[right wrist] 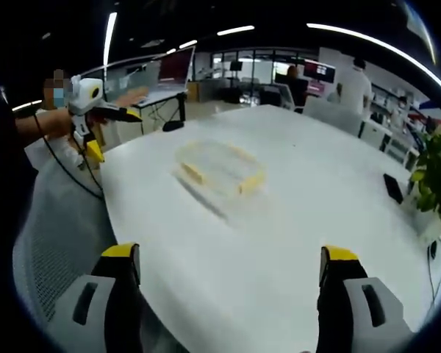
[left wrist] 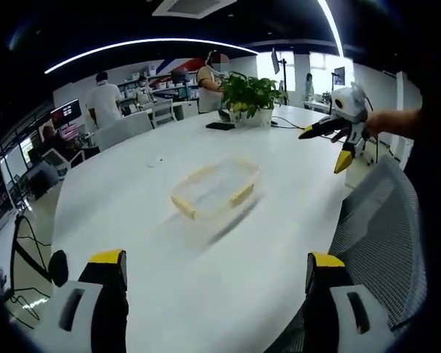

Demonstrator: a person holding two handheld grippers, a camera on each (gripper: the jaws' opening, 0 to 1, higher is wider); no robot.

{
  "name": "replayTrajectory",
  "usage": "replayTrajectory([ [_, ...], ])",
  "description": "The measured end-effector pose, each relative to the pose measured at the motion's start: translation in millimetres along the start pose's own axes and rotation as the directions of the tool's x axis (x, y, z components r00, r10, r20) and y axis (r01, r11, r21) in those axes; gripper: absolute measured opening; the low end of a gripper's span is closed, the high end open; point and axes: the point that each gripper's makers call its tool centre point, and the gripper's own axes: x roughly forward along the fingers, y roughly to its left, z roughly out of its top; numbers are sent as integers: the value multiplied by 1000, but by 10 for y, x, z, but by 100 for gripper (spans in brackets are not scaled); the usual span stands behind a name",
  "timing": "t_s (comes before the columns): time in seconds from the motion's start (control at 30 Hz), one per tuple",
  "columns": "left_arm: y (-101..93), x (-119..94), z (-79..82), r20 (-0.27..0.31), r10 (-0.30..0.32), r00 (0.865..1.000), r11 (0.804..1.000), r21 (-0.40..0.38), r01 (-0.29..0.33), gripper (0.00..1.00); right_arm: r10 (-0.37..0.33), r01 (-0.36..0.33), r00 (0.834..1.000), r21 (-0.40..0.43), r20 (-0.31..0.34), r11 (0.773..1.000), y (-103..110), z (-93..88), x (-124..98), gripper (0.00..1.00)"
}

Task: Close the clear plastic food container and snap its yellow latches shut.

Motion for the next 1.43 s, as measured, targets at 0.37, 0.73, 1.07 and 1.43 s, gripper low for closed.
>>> replayTrajectory([
  [0.37,-31,30,-17,-1,-14,1000,1000,0,14,99,4,-4,1000,2,-11,1000,10,-13,14,99],
  [0.73,-47,25,-35,11,-13,1000,1000,-6,13,99,6,-6,1000,-8,-15,1000,21,-10,17,99],
  [1.07,-55,42,-57,10,-17,1000,1000,-15,18,99,8,-8,1000,-6,-21,1000,25,-29,21,99],
  [1.43,-46,36,-37,14,-20,1000,1000,-17,20,99,9,-9,1000,1,-21,1000,43,-29,18,99],
])
